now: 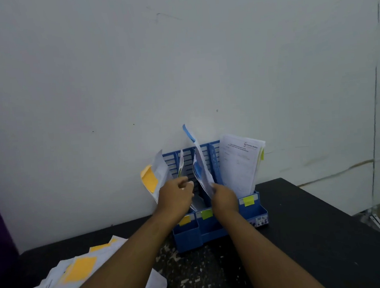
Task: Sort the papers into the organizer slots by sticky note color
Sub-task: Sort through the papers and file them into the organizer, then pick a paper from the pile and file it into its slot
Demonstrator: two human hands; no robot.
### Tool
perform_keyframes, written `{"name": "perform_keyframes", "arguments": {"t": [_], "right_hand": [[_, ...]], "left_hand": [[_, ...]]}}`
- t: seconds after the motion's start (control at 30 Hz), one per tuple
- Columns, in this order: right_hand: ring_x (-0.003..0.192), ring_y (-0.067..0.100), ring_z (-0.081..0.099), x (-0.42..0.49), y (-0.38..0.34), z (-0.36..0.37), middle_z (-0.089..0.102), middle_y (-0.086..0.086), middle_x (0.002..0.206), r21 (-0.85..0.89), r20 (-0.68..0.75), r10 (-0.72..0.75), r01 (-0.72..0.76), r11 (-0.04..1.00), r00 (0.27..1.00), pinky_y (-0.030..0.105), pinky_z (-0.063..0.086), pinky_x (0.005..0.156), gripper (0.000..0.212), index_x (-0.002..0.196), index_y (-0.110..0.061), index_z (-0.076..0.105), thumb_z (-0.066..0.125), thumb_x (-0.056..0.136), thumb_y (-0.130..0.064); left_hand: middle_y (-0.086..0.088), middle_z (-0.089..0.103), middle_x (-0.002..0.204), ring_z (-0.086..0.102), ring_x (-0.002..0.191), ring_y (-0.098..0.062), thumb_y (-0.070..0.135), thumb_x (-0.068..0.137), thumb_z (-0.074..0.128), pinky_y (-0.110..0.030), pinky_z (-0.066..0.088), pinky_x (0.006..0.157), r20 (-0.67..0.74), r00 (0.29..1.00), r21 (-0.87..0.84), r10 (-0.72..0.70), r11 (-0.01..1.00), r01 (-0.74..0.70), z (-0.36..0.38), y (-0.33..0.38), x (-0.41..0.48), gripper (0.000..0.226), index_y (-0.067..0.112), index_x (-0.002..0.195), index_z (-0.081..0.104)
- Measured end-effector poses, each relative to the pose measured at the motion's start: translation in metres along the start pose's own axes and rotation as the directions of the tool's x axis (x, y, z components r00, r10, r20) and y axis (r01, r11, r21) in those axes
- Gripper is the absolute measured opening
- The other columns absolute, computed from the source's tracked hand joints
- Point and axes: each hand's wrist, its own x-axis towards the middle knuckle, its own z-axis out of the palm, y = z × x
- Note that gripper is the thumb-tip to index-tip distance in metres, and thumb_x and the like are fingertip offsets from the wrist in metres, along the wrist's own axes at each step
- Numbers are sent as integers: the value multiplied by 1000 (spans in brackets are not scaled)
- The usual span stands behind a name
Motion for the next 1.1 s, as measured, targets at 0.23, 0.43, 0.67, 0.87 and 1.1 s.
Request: {"name": "perform_keyframes", "arguments": {"t": [0.23, 0.43, 0.67, 0.87, 1.1], "right_hand": [[102, 37, 66, 6, 3, 18, 70, 18, 112, -109, 66, 100, -92, 990, 993, 36, 51, 78, 31, 124, -18, 63, 56, 94, -17], [97, 39, 64, 5, 4, 15, 69, 21, 107, -64, 46, 73, -70, 995, 996, 34, 47, 70, 21, 111, -11, 62, 48, 96, -13], [125, 31, 48, -50, -17, 4, 56, 9, 140, -39, -202, -9, 1, 999, 979, 46, 48, 100, 53, 145, -18, 49, 61, 93, -13], [130, 23, 44, -147, -66, 28, 48, 0, 142, -38, -126, -168, 164, 986, 978, 43, 47, 99, 48, 133, -28, 58, 67, 88, -16], [122, 15, 52, -223, -105, 70, 55, -6, 133, 40, 128, -364, 361, 932, 923, 35, 51, 101, 38, 129, -31, 65, 66, 92, -22]], "left_hand": [[-9, 76, 117, 74, 99, -22, 31, 103, 63, -48, 62, 96, 9, 1000, 65, 28, 997, -29, -9, -19, 1, 30, 17, 128, 72], [-6, 71, 134, 71, 114, -23, 30, 103, 63, -48, 59, 102, 15, 1000, 61, 6, 998, -7, -10, -30, 3, 45, 14, 145, 63], [9, 73, 116, 70, 103, -12, 24, 102, 65, -31, 59, 92, -53, 998, 116, 42, 993, -35, -24, -48, -27, 28, 22, 129, 74], [13, 77, 108, 68, 97, -1, 12, 98, 67, -20, 55, 90, -152, 988, 154, -13, 987, 37, -56, -98, -103, 25, 25, 117, 78], [12, 71, 118, 63, 110, -9, 15, 100, 67, -23, 51, 96, -277, 949, 230, -153, 948, 220, -114, -167, -182, 22, 29, 116, 75]]}}
